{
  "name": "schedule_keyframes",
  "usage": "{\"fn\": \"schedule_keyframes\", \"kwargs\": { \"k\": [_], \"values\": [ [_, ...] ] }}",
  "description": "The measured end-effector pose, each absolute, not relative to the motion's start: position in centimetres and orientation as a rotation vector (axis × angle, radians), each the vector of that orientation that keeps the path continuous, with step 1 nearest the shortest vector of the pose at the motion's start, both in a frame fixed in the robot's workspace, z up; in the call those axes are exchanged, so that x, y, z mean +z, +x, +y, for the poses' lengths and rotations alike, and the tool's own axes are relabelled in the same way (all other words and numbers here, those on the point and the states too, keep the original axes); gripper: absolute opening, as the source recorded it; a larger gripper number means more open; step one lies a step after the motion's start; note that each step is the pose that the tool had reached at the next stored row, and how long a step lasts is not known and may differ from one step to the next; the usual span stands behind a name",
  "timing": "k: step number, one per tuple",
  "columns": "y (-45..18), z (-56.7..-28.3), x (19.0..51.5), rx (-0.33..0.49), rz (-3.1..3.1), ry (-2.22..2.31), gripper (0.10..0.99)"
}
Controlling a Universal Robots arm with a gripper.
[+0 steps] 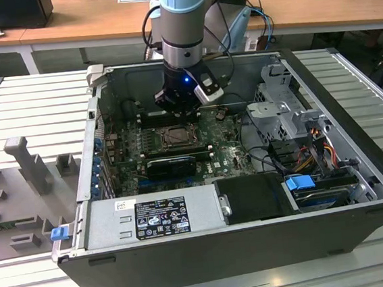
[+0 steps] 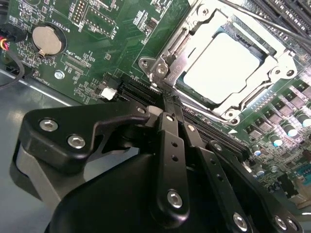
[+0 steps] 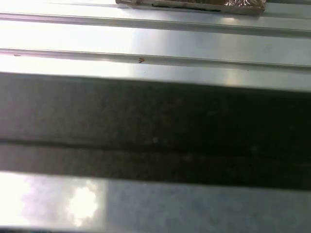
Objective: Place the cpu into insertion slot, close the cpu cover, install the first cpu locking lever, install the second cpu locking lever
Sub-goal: 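Install the first cpu locking lever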
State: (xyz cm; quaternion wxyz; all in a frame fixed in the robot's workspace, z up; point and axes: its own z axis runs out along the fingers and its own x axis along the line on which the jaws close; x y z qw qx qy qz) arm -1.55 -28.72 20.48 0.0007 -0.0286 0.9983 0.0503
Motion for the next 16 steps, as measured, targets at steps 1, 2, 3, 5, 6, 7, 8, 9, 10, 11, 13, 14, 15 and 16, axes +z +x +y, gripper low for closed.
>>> {"fn": "schedule_keyframes", "kwargs": {
  "k": [1,2,3,5,6,7,8,9,10,11,13,14,15,16],
  "values": [
    [-1.55,-28.71,20.49,0.158,3.135,-0.090,0.106],
    [-1.55,-28.72,20.48,0.150,3.136,-0.090,0.106],
    [-1.54,-28.72,20.45,0.147,3.136,-0.090,0.106],
    [-1.54,-28.72,20.41,0.141,3.136,-0.090,0.106],
    [-1.54,-28.73,20.38,0.139,3.136,-0.090,0.106],
    [-1.54,-28.72,20.35,0.137,3.137,-0.090,0.106],
    [-1.54,-28.72,20.32,0.136,3.137,-0.090,0.106],
    [-1.53,-28.70,20.20,0.138,3.136,-0.090,0.106],
    [-1.54,-28.71,20.15,0.137,3.136,-0.090,0.106],
    [-1.54,-28.72,20.12,0.136,3.137,-0.090,0.106],
    [-1.53,-28.73,20.10,0.147,3.136,-0.090,0.106],
    [-1.51,-28.72,20.08,0.151,3.136,-0.090,0.106],
    [-1.50,-28.72,20.09,0.154,3.135,-0.090,0.106],
    [-1.50,-28.72,20.19,0.155,3.135,-0.090,0.106]
  ]
}}
